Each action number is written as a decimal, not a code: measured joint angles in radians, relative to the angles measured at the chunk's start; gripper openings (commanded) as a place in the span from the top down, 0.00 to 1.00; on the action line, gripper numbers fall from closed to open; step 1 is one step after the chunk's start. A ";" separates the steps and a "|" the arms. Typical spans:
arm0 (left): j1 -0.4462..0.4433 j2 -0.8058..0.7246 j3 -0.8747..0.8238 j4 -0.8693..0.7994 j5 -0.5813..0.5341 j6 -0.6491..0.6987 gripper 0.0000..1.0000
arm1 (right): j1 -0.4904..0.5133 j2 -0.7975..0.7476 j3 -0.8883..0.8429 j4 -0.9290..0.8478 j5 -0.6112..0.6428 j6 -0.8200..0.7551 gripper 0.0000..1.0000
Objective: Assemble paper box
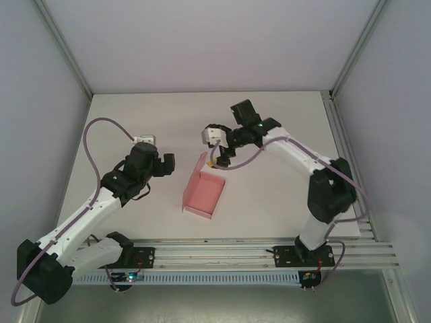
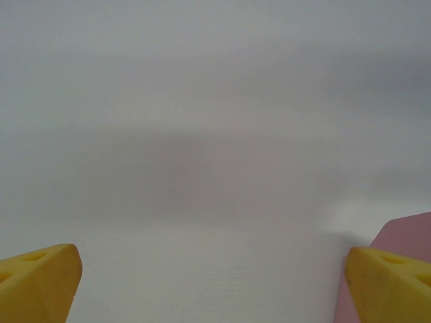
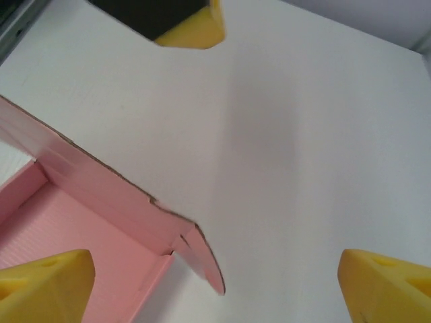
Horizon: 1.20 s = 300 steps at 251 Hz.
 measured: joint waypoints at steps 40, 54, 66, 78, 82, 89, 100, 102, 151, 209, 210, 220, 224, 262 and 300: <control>0.005 -0.031 -0.011 -0.003 -0.005 0.001 0.00 | 0.045 0.134 0.126 -0.166 0.004 -0.126 0.17; 0.005 -0.051 -0.022 -0.004 -0.005 0.001 0.00 | 0.055 0.156 0.133 -0.204 0.005 -0.148 0.18; 0.005 -0.069 -0.032 -0.005 -0.005 0.001 0.00 | 0.056 0.167 0.133 -0.230 0.009 -0.157 0.20; 0.005 -0.084 -0.039 -0.007 -0.006 0.001 0.00 | 0.054 0.175 0.133 -0.240 0.018 -0.157 0.23; 0.005 -0.088 -0.041 -0.008 -0.007 0.001 0.00 | 0.054 0.177 0.133 -0.241 0.021 -0.157 0.26; 0.005 -0.093 -0.043 -0.008 -0.008 0.001 0.00 | 0.053 0.182 0.133 -0.242 0.027 -0.157 0.29; 0.005 -0.099 -0.044 -0.008 -0.008 0.001 0.00 | 0.053 0.190 0.133 -0.242 0.032 -0.156 0.35; 0.005 -0.099 -0.044 -0.008 -0.008 0.001 0.00 | 0.053 0.192 0.134 -0.242 0.033 -0.155 0.36; 0.005 -0.108 -0.044 -0.016 -0.012 0.000 0.00 | 0.056 0.225 0.134 -0.226 0.067 -0.130 0.73; 0.005 -0.129 -0.044 -0.035 -0.011 0.004 0.00 | 0.055 0.183 0.043 -0.129 0.161 -0.057 0.92; 0.005 -0.130 -0.044 -0.035 -0.011 0.005 0.00 | 0.055 0.180 0.040 -0.126 0.163 -0.055 0.92; 0.005 -0.134 -0.044 -0.035 -0.011 0.009 0.00 | 0.054 0.151 0.000 -0.090 0.178 -0.027 0.93; 0.005 -0.135 -0.044 -0.035 -0.010 0.011 0.00 | 0.054 0.137 -0.016 -0.080 0.184 -0.016 0.93; 0.005 -0.135 -0.040 -0.034 0.028 0.047 0.00 | 0.048 -0.035 -0.210 0.069 0.300 0.169 0.95; 0.005 -0.124 -0.034 -0.031 0.084 0.105 0.00 | 0.048 -0.193 -0.350 0.151 0.389 0.325 0.95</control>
